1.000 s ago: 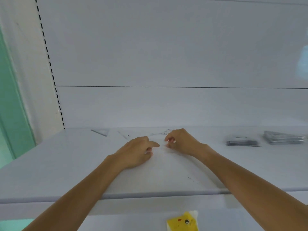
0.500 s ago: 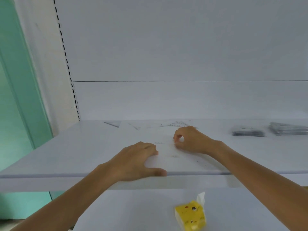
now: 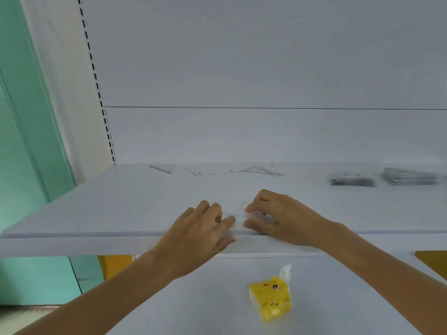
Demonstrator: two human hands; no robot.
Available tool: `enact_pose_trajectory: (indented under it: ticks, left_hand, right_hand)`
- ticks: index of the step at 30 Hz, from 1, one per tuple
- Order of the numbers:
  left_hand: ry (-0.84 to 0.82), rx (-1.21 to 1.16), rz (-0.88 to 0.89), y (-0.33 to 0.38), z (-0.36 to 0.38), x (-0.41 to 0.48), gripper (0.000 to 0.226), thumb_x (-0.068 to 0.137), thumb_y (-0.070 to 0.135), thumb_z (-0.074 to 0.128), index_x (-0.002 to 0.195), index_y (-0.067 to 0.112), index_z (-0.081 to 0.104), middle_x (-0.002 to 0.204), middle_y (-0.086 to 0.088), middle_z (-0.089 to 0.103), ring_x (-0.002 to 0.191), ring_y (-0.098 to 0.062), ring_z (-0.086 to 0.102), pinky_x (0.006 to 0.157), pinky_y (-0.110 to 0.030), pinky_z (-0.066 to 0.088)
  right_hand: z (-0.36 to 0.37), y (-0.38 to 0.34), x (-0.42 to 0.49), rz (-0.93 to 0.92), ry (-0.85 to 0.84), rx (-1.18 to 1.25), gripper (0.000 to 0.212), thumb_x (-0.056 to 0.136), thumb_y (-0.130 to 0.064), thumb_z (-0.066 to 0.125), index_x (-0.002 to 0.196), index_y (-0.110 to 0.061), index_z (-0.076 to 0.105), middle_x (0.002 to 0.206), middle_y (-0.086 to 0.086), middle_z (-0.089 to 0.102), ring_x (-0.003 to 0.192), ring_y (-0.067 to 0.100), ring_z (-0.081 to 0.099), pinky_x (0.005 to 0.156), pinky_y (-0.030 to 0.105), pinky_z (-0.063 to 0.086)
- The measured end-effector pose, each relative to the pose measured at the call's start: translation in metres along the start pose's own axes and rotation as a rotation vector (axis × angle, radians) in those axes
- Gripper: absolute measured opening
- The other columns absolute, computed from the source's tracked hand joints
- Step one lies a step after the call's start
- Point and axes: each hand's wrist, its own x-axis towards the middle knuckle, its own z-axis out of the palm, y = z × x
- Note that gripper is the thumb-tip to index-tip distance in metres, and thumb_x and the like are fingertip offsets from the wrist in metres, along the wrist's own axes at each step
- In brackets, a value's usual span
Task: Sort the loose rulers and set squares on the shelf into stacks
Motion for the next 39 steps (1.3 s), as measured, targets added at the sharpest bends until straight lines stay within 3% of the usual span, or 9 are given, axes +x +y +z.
enact_pose_trajectory:
  ticks: [4,9,13,16,19,24,27,35,39]
  left_hand:
    - [0.0,-0.167,-0.102,-0.007,-0.006,0.005,0.035,0.089,0.026,0.042,0.109,0.016,0.068,0.078,-0.003,0.06,0.061,-0.018,0.058,0.044,-0.027,0.049]
    - [-0.054,-0.399,-0.326,-0.022,0.003,0.023,0.044,0.097,0.038,0.024,0.14,0.042,0.028,0.121,0.006,0.05,0.099,-0.02,0.058,0.085,-0.036,0.048]
    - [-0.083,-0.552,-0.41,-0.022,0.019,0.045,0.042,0.098,0.036,0.029,0.139,0.044,0.029,0.107,0.009,0.048,0.103,-0.011,0.049,0.085,-0.02,0.034]
    - [-0.124,-0.588,-0.459,-0.018,0.03,0.064,0.044,0.099,0.031,0.031,0.142,0.038,0.026,0.099,0.008,0.044,0.102,-0.012,0.044,0.083,-0.018,0.027]
    - [-0.183,-0.579,-0.455,-0.011,0.039,0.084,0.047,0.099,0.03,0.034,0.143,0.04,0.022,0.11,0.005,0.041,0.106,-0.011,0.043,0.088,-0.019,0.028]
    - [-0.155,-0.692,-0.494,0.006,0.046,0.131,0.056,0.086,0.037,0.06,0.136,0.043,0.036,0.1,0.01,0.044,0.076,0.003,0.048,0.069,-0.012,0.033]
    - [-0.11,-0.732,-0.535,0.022,0.056,0.155,0.065,0.079,0.038,0.069,0.136,0.037,0.039,0.105,0.01,0.05,0.075,0.002,0.053,0.065,-0.006,0.034]
    - [-0.054,-0.767,-0.69,0.061,0.076,0.199,0.066,0.067,0.05,0.073,0.126,0.031,0.052,0.096,0.022,0.054,0.075,0.001,0.055,0.062,-0.01,0.037]
    - [-0.038,-0.717,-0.747,0.071,0.08,0.204,0.062,0.064,0.057,0.071,0.12,0.034,0.056,0.092,0.024,0.056,0.077,0.003,0.056,0.065,-0.014,0.039]
  right_hand:
    - [-0.003,0.003,-0.019,-0.074,0.043,-0.018,0.054,0.08,-0.065,0.042,0.114,-0.026,0.058,0.107,-0.017,0.048,0.086,0.003,0.049,0.074,0.015,0.037]
    - [-0.01,-0.002,-0.03,-0.195,0.068,-0.156,0.042,0.093,-0.048,0.042,0.114,-0.016,0.061,0.105,-0.001,0.059,0.085,0.018,0.06,0.071,0.028,0.049]
    - [-0.013,0.0,-0.033,-0.258,0.233,-0.337,0.033,0.088,-0.021,0.038,0.081,-0.009,0.068,0.069,0.002,0.062,0.049,0.019,0.057,0.04,0.029,0.046]
    - [-0.02,0.021,-0.036,-0.185,0.295,-0.241,0.016,0.08,-0.011,0.052,0.075,-0.004,0.067,0.063,0.006,0.061,0.042,0.024,0.052,0.035,0.028,0.042]
    - [-0.025,0.053,-0.042,-0.077,0.306,-0.235,0.02,0.086,-0.013,0.049,0.089,-0.005,0.066,0.07,0.007,0.064,0.046,0.029,0.052,0.04,0.03,0.041]
    - [-0.039,0.125,-0.054,0.1,0.344,-0.171,0.026,0.097,-0.019,0.042,0.115,-0.016,0.061,0.094,0.007,0.068,0.081,0.031,0.064,0.067,0.04,0.05]
    - [-0.052,0.175,-0.062,0.164,0.421,-0.102,0.029,0.095,-0.011,0.048,0.119,-0.014,0.063,0.113,0.003,0.068,0.103,0.022,0.062,0.089,0.03,0.048]
    - [-0.071,0.263,-0.054,0.295,0.39,-0.093,0.031,0.096,-0.011,0.046,0.123,-0.015,0.06,0.109,0.02,0.065,0.106,0.034,0.058,0.089,0.039,0.046]
    - [-0.062,0.277,-0.045,0.235,0.267,-0.074,0.033,0.099,-0.02,0.04,0.128,-0.021,0.056,0.139,0.007,0.05,0.127,0.021,0.046,0.103,0.028,0.033]
